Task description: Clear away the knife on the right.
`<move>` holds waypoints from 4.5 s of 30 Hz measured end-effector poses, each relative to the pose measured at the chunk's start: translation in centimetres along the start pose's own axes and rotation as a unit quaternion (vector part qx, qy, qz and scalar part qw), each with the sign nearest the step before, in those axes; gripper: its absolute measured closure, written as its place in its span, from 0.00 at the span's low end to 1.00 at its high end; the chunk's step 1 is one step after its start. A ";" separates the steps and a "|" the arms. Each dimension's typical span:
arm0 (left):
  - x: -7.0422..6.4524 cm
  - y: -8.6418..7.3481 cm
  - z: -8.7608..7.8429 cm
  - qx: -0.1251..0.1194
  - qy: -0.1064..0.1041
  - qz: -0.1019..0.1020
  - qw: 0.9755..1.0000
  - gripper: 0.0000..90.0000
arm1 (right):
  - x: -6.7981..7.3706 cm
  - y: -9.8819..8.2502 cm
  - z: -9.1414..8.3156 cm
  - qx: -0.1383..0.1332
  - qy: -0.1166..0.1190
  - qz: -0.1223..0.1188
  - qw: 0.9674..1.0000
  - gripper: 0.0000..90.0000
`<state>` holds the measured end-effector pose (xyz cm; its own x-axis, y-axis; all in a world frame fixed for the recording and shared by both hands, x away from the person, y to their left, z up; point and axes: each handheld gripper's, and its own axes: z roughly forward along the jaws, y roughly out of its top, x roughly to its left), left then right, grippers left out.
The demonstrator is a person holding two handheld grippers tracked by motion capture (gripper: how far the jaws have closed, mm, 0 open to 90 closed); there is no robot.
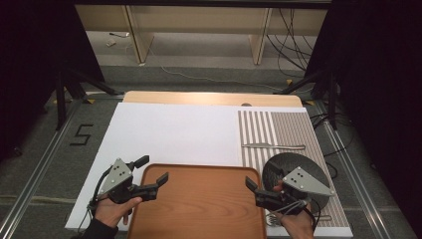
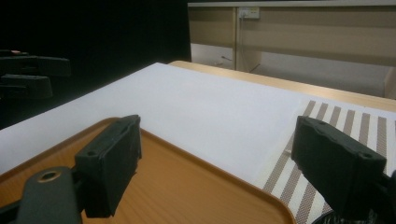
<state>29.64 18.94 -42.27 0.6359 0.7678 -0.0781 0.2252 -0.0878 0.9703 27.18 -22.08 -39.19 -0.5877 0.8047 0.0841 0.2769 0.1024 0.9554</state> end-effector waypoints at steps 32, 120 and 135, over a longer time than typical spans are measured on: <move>0.0 0.0 0.0 0.000 0.001 0.000 1.000 0.18 | -3.6 1.6 0.7 0.060 0.015 -0.001 0.998 0.20; 0.2 -0.1 0.2 -0.006 0.004 -0.005 1.000 0.18 | -21.2 1.3 16.8 0.521 -0.064 -0.078 0.848 0.45; 0.2 -0.1 0.2 -0.005 0.005 -0.003 1.000 0.18 | -21.2 1.0 17.4 0.543 -0.047 -0.081 0.834 0.55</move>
<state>29.92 18.99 -42.43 0.6269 0.7748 -0.0819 0.2212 -0.0762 0.9722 53.16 -28.87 -45.00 -0.6354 0.7666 -0.0930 0.7560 0.6421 0.1273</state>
